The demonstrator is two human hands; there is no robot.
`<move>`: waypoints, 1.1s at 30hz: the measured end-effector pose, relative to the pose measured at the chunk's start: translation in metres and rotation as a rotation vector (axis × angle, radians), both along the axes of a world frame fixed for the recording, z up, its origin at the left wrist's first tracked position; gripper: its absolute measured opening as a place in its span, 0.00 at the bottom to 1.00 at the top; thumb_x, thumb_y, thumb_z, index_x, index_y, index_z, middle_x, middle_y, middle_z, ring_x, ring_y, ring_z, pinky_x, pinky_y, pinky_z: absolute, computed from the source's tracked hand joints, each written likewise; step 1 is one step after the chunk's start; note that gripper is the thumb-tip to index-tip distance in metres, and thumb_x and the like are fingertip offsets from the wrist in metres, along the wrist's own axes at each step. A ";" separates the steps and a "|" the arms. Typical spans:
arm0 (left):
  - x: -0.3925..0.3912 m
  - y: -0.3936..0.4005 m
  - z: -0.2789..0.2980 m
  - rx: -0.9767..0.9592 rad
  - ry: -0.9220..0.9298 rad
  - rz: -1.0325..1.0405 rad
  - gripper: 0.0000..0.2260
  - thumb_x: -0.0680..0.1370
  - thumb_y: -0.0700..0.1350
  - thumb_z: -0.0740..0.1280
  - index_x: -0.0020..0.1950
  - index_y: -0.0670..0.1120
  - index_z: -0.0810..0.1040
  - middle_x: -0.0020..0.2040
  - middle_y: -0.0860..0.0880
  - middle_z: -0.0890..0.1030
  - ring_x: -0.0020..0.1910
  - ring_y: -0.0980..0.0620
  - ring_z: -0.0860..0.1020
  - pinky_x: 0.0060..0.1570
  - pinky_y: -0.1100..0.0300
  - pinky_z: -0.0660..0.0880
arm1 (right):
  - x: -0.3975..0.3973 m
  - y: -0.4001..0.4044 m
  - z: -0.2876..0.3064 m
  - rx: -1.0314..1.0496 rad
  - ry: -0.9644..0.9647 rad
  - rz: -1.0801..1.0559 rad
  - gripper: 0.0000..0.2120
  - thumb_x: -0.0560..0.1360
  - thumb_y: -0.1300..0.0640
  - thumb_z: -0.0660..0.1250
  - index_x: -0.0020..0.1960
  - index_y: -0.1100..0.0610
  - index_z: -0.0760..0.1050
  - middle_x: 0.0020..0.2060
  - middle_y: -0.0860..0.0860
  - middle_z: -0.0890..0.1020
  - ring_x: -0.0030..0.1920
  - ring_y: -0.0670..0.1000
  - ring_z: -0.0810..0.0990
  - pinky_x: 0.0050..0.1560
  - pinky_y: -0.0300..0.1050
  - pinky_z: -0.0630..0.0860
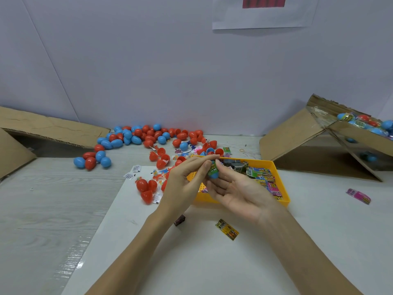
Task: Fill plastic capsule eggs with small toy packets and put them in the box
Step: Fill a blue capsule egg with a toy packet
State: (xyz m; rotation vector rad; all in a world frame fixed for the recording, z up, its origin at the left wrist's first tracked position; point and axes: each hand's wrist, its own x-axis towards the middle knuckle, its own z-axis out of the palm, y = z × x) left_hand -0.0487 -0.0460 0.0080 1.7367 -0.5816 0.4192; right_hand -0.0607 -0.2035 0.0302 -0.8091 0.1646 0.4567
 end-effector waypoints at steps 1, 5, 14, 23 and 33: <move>-0.001 -0.001 0.001 0.018 -0.005 -0.003 0.13 0.83 0.42 0.65 0.66 0.46 0.82 0.61 0.53 0.84 0.64 0.52 0.79 0.61 0.63 0.76 | 0.001 0.000 0.000 -0.018 -0.025 -0.010 0.18 0.74 0.55 0.75 0.61 0.63 0.81 0.51 0.61 0.87 0.49 0.55 0.89 0.47 0.44 0.85; -0.002 0.000 0.003 0.077 -0.017 0.001 0.15 0.82 0.43 0.67 0.69 0.49 0.80 0.64 0.56 0.82 0.64 0.56 0.78 0.62 0.65 0.75 | 0.001 -0.006 0.000 -0.194 -0.235 -0.082 0.16 0.77 0.52 0.72 0.62 0.59 0.82 0.55 0.58 0.87 0.55 0.54 0.87 0.49 0.42 0.84; 0.004 0.008 0.005 -0.013 0.136 -0.049 0.15 0.80 0.46 0.71 0.67 0.53 0.81 0.61 0.63 0.82 0.64 0.64 0.77 0.59 0.72 0.73 | -0.001 -0.001 -0.008 -0.930 -0.705 -0.394 0.11 0.80 0.49 0.68 0.60 0.49 0.84 0.44 0.44 0.88 0.45 0.43 0.87 0.45 0.40 0.84; 0.014 0.021 0.000 -0.161 0.335 -0.255 0.15 0.78 0.50 0.71 0.65 0.57 0.82 0.64 0.56 0.83 0.67 0.60 0.77 0.59 0.69 0.75 | 0.000 -0.007 -0.004 -0.857 -0.739 -0.230 0.11 0.73 0.46 0.73 0.55 0.43 0.81 0.47 0.45 0.88 0.49 0.46 0.87 0.48 0.41 0.84; 0.023 0.028 -0.015 0.246 0.039 0.201 0.13 0.80 0.52 0.68 0.64 0.60 0.80 0.57 0.67 0.81 0.58 0.67 0.78 0.57 0.67 0.76 | 0.039 -0.063 0.024 -0.623 -0.478 -0.358 0.16 0.85 0.51 0.61 0.58 0.62 0.81 0.45 0.56 0.86 0.42 0.48 0.83 0.41 0.38 0.80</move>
